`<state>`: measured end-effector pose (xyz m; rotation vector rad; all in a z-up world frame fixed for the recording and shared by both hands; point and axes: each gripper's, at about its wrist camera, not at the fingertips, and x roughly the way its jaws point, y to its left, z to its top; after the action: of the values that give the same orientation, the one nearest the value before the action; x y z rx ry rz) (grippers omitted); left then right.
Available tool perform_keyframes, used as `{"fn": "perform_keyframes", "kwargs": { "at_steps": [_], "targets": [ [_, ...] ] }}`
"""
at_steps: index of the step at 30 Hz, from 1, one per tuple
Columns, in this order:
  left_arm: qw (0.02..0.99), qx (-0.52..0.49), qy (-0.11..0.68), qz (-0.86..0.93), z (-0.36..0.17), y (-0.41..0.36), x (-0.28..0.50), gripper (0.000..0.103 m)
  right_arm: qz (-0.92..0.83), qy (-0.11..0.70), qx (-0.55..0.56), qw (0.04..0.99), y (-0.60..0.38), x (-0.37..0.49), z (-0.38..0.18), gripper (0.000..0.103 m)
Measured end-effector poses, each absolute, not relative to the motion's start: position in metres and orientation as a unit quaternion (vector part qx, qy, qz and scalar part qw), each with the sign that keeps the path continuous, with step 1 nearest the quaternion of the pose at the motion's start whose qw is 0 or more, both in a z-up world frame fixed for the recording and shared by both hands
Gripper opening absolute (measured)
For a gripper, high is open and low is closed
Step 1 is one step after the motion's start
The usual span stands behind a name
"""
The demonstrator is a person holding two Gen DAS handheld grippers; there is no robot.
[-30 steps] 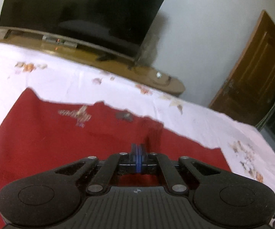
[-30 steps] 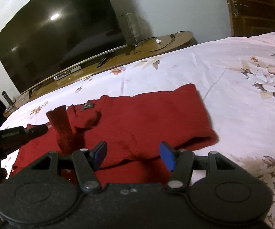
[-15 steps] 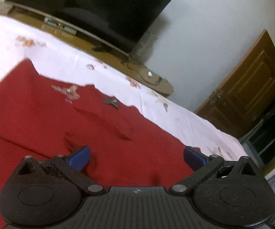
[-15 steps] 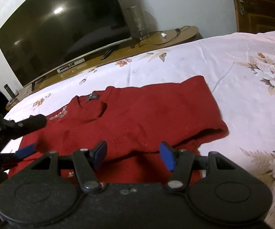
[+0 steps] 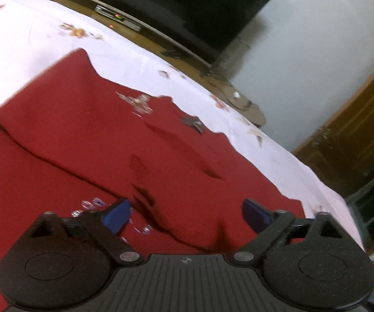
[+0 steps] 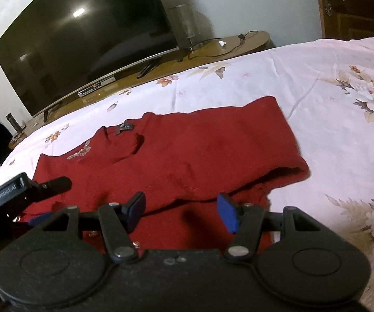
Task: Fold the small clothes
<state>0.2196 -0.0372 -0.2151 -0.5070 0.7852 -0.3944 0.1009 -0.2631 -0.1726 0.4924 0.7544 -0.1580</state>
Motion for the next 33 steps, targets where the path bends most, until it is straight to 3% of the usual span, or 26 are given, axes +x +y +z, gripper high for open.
{"fn": "perform_keyframes", "kwargs": {
  "at_steps": [3, 15, 16, 18, 33],
  "targets": [
    [0.866, -0.259, 0.382, -0.19, -0.223, -0.038, 0.222, 0.049, -0.072, 0.364, 0.235, 0.898, -0.262, 0.102, -0.172, 0.06],
    [0.888, -0.217, 0.364, -0.177, -0.21, -0.043, 0.203, 0.048, -0.075, 0.367, 0.24, 0.895, -0.262, 0.102, -0.175, 0.06],
    [0.888, -0.223, 0.362, -0.176, -0.21, -0.042, 0.203, 0.033, -0.074, 0.368, 0.241, 0.895, -0.261, 0.103, -0.175, 0.061],
    [0.891, -0.22, 0.357, -0.176, -0.208, -0.041, 0.201, 0.017, -0.072, 0.368, 0.24, 0.895, -0.26, 0.103, -0.175, 0.06],
    [0.883, -0.224, 0.382, -0.159, -0.221, -0.048, 0.222, 0.018, -0.073, 0.367, 0.239, 0.896, -0.262, 0.101, -0.177, 0.062]
  ]
}}
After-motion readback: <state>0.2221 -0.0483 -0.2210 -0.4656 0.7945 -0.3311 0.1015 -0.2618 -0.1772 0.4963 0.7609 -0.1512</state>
